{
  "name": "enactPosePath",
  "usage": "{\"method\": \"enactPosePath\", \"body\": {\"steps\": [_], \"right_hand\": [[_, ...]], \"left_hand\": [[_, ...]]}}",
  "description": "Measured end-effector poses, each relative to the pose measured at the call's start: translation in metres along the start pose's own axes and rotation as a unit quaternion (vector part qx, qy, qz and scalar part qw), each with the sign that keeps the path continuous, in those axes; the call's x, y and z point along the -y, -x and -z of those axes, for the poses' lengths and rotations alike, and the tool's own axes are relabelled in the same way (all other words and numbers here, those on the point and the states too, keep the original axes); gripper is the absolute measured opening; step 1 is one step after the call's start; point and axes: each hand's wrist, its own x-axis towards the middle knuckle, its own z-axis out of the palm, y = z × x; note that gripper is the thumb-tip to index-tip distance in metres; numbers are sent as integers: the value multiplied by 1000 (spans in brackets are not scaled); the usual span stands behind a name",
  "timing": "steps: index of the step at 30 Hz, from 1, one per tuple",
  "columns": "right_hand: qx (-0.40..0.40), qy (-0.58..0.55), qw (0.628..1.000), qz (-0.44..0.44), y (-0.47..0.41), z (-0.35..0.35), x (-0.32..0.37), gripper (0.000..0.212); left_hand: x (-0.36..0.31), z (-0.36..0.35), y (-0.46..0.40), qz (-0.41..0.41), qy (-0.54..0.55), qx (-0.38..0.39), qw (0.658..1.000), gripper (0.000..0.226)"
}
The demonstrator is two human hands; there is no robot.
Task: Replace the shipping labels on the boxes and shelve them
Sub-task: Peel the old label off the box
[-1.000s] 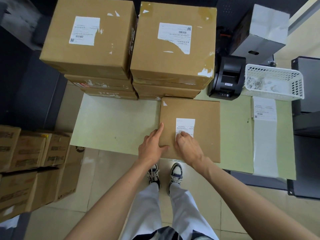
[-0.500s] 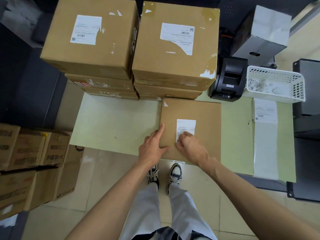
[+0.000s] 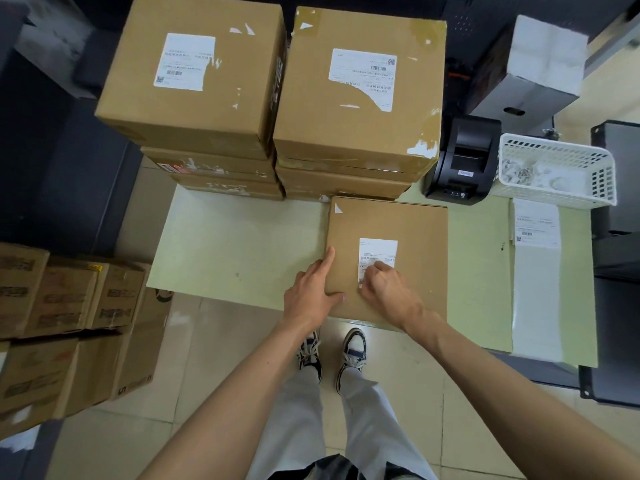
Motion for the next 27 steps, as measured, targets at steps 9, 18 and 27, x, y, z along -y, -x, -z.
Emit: {"method": "enactPosePath", "body": {"steps": [9,18,27], "right_hand": [[-18,-75,996,-45,2,-9,13,18],[-37,-88,993,-72,-1,-12,18,14],[-44,-34,995,-87,-1,-21,23,25]], "left_hand": [[2,-3,-3,3,5,4,1000,97],[2,-3,-2,1,5,3,1000,97],[2,-3,-3,-2,11,5,1000,96]]}}
